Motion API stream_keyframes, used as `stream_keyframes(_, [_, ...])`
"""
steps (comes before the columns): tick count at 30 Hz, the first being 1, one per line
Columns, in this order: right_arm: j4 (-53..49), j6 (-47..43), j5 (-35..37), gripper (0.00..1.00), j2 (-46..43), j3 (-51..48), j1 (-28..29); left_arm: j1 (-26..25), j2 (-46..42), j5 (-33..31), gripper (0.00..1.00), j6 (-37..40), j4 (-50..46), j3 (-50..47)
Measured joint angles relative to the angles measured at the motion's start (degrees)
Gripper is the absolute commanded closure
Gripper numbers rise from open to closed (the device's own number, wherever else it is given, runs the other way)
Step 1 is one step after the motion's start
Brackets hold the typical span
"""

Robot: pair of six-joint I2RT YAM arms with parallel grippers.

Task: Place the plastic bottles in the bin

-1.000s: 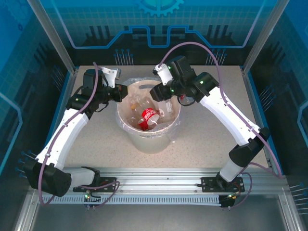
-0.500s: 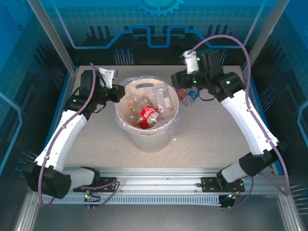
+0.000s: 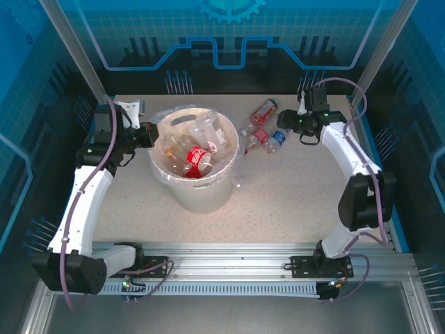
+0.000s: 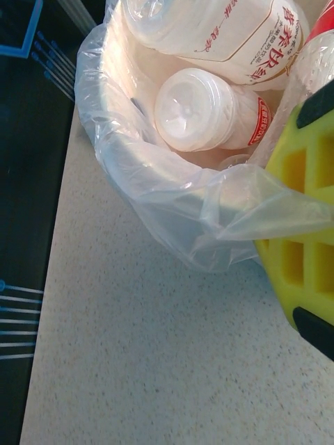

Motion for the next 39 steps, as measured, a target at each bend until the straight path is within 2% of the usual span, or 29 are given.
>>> stream_keyframes(2, [3.2,2.4,0.0,0.25,2.6,-1.3,-0.7,1.4,-0.1,0.0,1.0,0.0,-0.3,0.0])
stream_keyframes(8, [9.0,8.2,0.3,0.14,10.2,-1.7,-1.1,4.3,-0.2,0.0,1.0,0.0,-0.7,0.0])
stream_keyframes(22, [12.6,13.2,1.1,0.12,16.5,-2.4,-1.1,4.5,-0.1,1.5,1.0,0.6,-0.6,0.0])
stream_keyframes(29, [15.3,12.1,0.6,0.13,15.0,-6.9,-1.9,4.5,-0.1,1.6,1.0,1.1,-0.6,0.0])
stream_keyframes(39, [11.5,6.3,4.9,0.13,2.2,-17.4,-6.0,3.5,0.0,1.3,1.0,1.5,-0.5,0.1])
